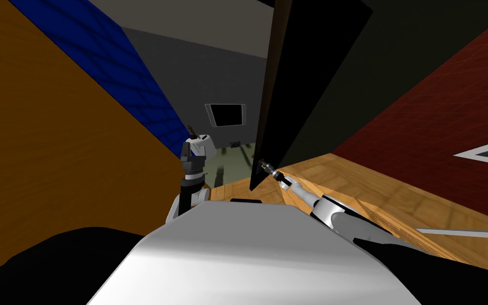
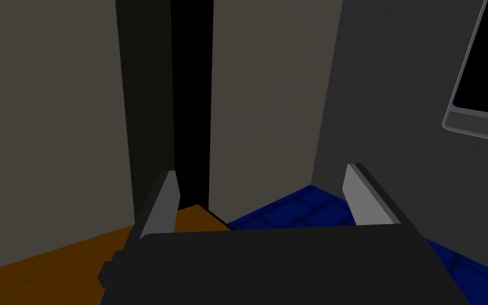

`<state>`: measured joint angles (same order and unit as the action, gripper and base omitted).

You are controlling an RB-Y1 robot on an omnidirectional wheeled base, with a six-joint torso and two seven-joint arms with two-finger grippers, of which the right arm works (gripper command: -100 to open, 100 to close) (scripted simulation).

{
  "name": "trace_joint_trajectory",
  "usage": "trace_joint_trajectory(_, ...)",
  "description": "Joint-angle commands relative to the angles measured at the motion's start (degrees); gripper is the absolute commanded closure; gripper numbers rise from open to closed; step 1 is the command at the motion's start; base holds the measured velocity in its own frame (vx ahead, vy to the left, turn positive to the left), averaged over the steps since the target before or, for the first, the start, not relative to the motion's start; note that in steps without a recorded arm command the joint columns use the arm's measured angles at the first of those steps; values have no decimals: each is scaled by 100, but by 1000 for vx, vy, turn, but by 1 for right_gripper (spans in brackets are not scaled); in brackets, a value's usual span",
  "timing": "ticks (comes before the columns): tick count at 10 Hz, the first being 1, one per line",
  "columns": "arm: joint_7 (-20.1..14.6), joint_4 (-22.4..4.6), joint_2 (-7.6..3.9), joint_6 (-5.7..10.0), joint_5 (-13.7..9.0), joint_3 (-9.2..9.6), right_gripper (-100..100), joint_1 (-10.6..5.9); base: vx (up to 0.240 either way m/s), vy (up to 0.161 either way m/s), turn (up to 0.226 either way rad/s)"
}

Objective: Pull the door open

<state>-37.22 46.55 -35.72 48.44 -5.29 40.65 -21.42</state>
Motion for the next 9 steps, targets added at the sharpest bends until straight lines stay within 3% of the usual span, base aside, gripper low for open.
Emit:
trace_joint_trajectory(1,-64,-142,-38,192,3,75,100,-42,-93,-128,45)
trace_joint_trajectory(5,-210,-185,-237,536,5,284,100,-42,-76,-123,68)
trace_joint_trajectory(6,-186,-172,-186,474,9,268,100,-40,-43,-66,24)
trace_joint_trajectory(9,-260,-321,-235,720,22,390,100,-95,-127,-181,150)
